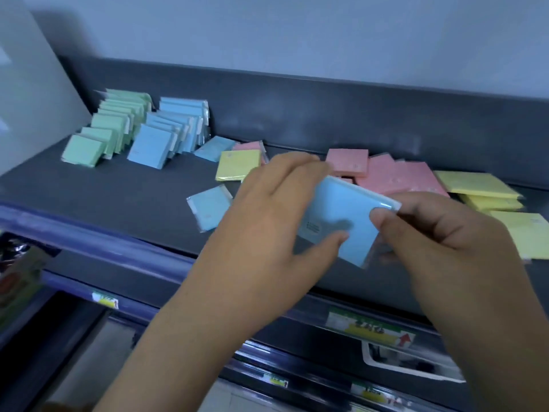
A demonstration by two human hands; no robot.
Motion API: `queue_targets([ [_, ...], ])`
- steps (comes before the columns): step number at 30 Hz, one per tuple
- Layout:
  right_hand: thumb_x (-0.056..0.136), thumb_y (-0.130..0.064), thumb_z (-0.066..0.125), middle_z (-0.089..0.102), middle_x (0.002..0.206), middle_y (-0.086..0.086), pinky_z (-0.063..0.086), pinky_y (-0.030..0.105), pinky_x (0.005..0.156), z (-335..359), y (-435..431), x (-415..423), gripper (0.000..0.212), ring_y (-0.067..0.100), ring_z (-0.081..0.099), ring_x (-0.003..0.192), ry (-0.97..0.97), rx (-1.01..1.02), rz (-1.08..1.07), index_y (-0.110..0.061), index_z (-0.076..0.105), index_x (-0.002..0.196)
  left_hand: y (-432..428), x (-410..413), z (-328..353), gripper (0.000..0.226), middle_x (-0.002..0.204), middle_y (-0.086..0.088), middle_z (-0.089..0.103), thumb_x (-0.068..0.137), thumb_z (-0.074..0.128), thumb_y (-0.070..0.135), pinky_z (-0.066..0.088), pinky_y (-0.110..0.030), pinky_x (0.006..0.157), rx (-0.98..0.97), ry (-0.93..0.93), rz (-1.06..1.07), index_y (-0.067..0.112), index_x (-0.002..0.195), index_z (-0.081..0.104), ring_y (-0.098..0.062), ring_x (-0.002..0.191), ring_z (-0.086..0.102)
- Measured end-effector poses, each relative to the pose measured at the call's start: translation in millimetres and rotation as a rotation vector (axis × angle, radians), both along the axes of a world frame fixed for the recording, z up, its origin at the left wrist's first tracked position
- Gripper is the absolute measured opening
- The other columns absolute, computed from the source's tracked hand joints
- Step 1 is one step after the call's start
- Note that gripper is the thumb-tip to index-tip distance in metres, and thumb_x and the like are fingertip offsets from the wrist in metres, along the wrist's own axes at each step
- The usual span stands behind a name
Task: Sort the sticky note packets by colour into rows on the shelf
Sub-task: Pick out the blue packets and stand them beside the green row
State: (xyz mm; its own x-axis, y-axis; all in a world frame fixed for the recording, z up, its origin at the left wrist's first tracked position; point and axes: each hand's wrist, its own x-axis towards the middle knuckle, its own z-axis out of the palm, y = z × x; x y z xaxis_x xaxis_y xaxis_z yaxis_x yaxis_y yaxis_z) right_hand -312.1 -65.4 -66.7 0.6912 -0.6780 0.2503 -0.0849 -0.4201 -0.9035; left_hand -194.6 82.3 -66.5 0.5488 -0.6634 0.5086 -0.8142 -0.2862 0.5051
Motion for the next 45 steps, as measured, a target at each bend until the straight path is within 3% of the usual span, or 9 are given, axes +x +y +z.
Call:
queue_targets([
  [6, 0.095, -0.018, 0.069, 0.079, 0.079, -0.006, 0.062, 0.041, 0.077, 10.2, 26.0, 30.2, 0.023, 0.014, 0.076, 0.068, -0.071, 0.146, 0.034, -0.037, 0.080, 0.086, 33.8, 15.9, -0.8, 0.043, 0.119, 0.021, 0.062, 0.091, 0.070, 0.031, 0.048, -0.022, 0.092, -0.137, 0.273, 0.021, 0.034, 0.132, 0.056, -0.001, 0.114, 0.058],
  [13, 0.091, -0.020, 0.075, 0.080, 0.080, -0.005, 0.061, 0.042, 0.085, 20.6, 35.2, 69.3, 0.014, 0.016, 0.078, 0.070, -0.128, 0.221, 0.013, -0.032, 0.082, 0.086, 41.9, 33.0, -2.1, 0.048, 0.128, 0.021, 0.057, 0.094, 0.069, 0.018, 0.050, -0.030, 0.099, -0.264, 0.372, 0.029, 0.031, 0.138, 0.056, -0.009, 0.124, 0.055],
  [19, 0.091, -0.021, 0.071, 0.080, 0.081, -0.007, 0.060, 0.039, 0.086, 24.4, 58.0, 113.1, 0.017, 0.013, 0.078, 0.072, -0.041, 0.121, 0.163, -0.034, 0.082, 0.089, 70.7, 64.3, -12.2, 0.052, 0.129, 0.020, 0.059, 0.094, 0.069, 0.021, 0.055, -0.026, 0.093, -0.357, 0.493, 0.065, 0.039, 0.140, 0.052, -0.007, 0.124, 0.056],
  [24, 0.095, -0.019, 0.064, 0.080, 0.085, -0.010, 0.065, 0.034, 0.077, 21.4, 94.6, 152.6, 0.022, 0.009, 0.078, 0.077, 0.050, 0.022, 0.216, -0.031, 0.082, 0.096, 106.5, 115.0, -15.7, 0.044, 0.120, 0.022, 0.062, 0.091, 0.069, 0.027, 0.054, -0.020, 0.089, -0.374, 0.509, 0.099, 0.036, 0.133, 0.059, -0.001, 0.116, 0.059],
  [27, 0.090, -0.027, 0.068, 0.078, 0.078, -0.008, 0.062, 0.050, 0.082, 15.9, 120.8, 185.3, 0.016, 0.016, 0.077, 0.075, 0.082, -0.023, 0.109, -0.039, 0.080, 0.090, 131.0, 152.9, -18.9, 0.046, 0.119, 0.026, 0.061, 0.089, 0.067, 0.034, 0.053, -0.023, 0.091, -0.334, 0.499, 0.089, 0.040, 0.133, 0.059, 0.000, 0.116, 0.059],
  [30, 0.088, -0.031, 0.072, 0.076, 0.074, -0.003, 0.061, 0.054, 0.083, 13.8, 151.3, 223.1, 0.008, 0.028, 0.074, 0.076, 0.103, -0.060, 0.044, -0.036, 0.078, 0.087, 157.3, 195.4, -21.1, 0.048, 0.121, 0.030, 0.059, 0.090, 0.064, 0.035, 0.051, -0.025, 0.094, -0.282, 0.498, 0.073, 0.041, 0.136, 0.056, 0.003, 0.116, 0.057],
  [35, 0.087, -0.025, 0.076, 0.075, 0.072, -0.006, 0.060, 0.038, 0.077, 14.5, 187.6, 291.6, 0.006, 0.022, 0.073, 0.075, 0.159, -0.068, -0.026, -0.026, 0.079, 0.082, 195.2, 260.6, -19.5, 0.053, 0.122, 0.036, 0.054, 0.091, 0.061, 0.045, 0.048, -0.021, 0.094, -0.112, 0.449, 0.094, 0.045, 0.142, 0.047, 0.013, 0.113, 0.052],
  [41, 0.086, -0.014, 0.074, 0.072, 0.079, -0.014, 0.054, 0.027, 0.079, -5.2, 192.0, 351.0, 0.029, 0.008, 0.071, 0.084, 0.226, -0.097, -0.222, -0.028, 0.077, 0.111, 193.5, 313.9, -14.9, 0.046, 0.123, 0.028, 0.058, 0.094, 0.059, 0.046, 0.051, -0.025, 0.093, 0.070, 0.470, 0.070, 0.044, 0.139, 0.050, 0.004, 0.110, 0.056],
  [45, 0.083, -0.009, 0.073, 0.074, 0.090, -0.008, 0.056, 0.030, 0.088, -17.2, 196.9, 367.5, 0.034, 0.011, 0.069, 0.090, 0.260, -0.105, -0.265, -0.023, 0.076, 0.114, 184.7, 329.2, -13.5, 0.018, 0.101, 0.024, 0.056, 0.094, 0.059, 0.045, 0.047, -0.020, 0.076, 0.180, 0.487, 0.076, 0.042, 0.109, 0.049, 0.000, 0.094, 0.057],
])
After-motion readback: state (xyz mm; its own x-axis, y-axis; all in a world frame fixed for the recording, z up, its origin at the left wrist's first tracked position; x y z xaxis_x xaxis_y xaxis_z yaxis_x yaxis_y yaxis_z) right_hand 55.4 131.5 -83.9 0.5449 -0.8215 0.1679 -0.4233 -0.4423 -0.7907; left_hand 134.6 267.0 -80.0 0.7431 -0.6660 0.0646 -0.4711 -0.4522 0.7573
